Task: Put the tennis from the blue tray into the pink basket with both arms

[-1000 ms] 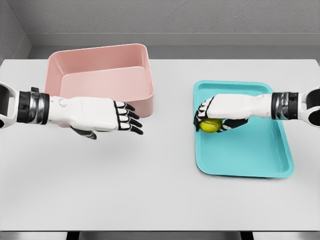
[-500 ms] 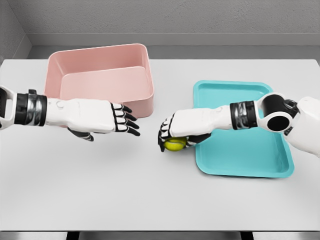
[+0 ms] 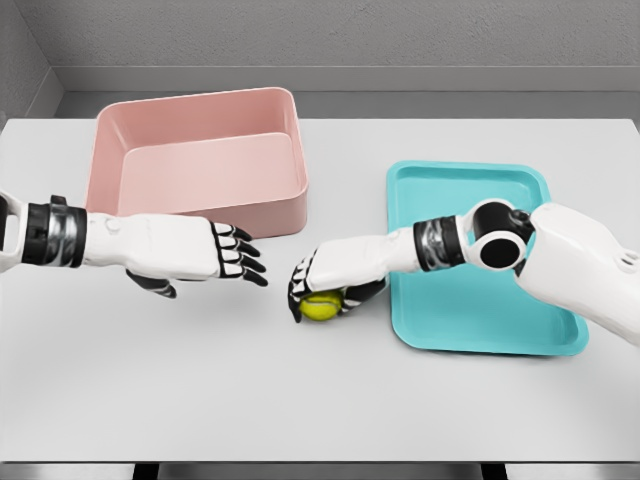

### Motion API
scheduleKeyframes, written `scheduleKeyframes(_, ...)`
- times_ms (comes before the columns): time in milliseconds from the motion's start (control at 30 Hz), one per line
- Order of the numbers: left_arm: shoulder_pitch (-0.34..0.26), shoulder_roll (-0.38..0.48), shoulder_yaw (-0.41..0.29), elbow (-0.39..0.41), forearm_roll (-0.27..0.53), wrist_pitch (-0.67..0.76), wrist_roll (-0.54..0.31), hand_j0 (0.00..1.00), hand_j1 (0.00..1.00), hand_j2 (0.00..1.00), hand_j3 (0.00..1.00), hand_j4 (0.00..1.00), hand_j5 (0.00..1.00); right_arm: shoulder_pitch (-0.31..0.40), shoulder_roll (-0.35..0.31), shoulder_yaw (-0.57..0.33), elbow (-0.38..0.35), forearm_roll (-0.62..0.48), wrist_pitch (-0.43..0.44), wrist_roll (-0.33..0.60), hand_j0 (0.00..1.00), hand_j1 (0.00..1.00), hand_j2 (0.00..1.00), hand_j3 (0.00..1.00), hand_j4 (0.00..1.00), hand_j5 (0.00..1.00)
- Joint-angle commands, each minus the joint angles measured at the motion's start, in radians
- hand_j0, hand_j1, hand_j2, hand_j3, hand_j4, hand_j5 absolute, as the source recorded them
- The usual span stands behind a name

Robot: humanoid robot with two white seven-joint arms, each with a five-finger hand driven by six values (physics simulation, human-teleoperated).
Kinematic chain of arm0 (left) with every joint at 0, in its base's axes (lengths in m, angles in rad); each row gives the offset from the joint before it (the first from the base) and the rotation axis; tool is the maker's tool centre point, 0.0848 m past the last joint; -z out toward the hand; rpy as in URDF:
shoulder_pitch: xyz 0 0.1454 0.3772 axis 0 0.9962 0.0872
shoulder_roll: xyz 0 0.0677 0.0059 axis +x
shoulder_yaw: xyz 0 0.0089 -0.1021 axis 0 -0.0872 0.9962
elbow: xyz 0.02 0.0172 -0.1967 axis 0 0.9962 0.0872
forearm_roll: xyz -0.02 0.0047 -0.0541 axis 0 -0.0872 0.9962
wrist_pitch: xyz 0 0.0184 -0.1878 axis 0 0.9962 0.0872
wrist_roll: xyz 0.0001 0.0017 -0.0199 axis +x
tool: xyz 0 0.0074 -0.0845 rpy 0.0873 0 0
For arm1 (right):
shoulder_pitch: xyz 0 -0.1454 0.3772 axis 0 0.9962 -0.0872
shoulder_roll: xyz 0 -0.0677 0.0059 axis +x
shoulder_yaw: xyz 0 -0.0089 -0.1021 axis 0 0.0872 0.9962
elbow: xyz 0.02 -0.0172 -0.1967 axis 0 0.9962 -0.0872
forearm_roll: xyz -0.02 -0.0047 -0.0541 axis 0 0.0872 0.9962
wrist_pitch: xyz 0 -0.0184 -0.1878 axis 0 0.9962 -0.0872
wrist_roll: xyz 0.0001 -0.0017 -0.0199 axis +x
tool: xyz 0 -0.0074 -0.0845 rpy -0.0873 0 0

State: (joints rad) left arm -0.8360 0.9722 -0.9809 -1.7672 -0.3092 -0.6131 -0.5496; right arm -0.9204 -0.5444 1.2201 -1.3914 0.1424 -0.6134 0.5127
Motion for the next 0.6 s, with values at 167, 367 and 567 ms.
scheduleKeyframes(167, 0.008, 0.003, -0.001, 0.000, 0.002, 0.002, 0.000, 1.00, 1.00, 1.00, 1.00, 1.00, 1.00, -0.002, 0.003, 0.006, 0.003, -0.007, 0.003, -0.002, 0.67, 0.67, 0.67, 0.67, 0.67, 0.67)
scheduleKeyframes(367, 0.009, 0.006, -0.001, 0.000, 0.002, 0.002, 0.003, 1.00, 1.00, 1.00, 1.00, 1.00, 1.00, -0.002, 0.000, 0.006, 0.002, -0.011, 0.003, -0.006, 1.00, 1.00, 1.00, 1.00, 1.00, 1.00)
scheduleKeyframes(567, 0.009, 0.014, 0.001, 0.000, -0.001, 0.002, 0.008, 1.00, 1.00, 1.00, 1.00, 1.00, 1.00, -0.029, -0.051, 0.001, -0.008, -0.014, 0.003, -0.008, 1.00, 1.00, 1.00, 1.00, 1.00, 1.00)
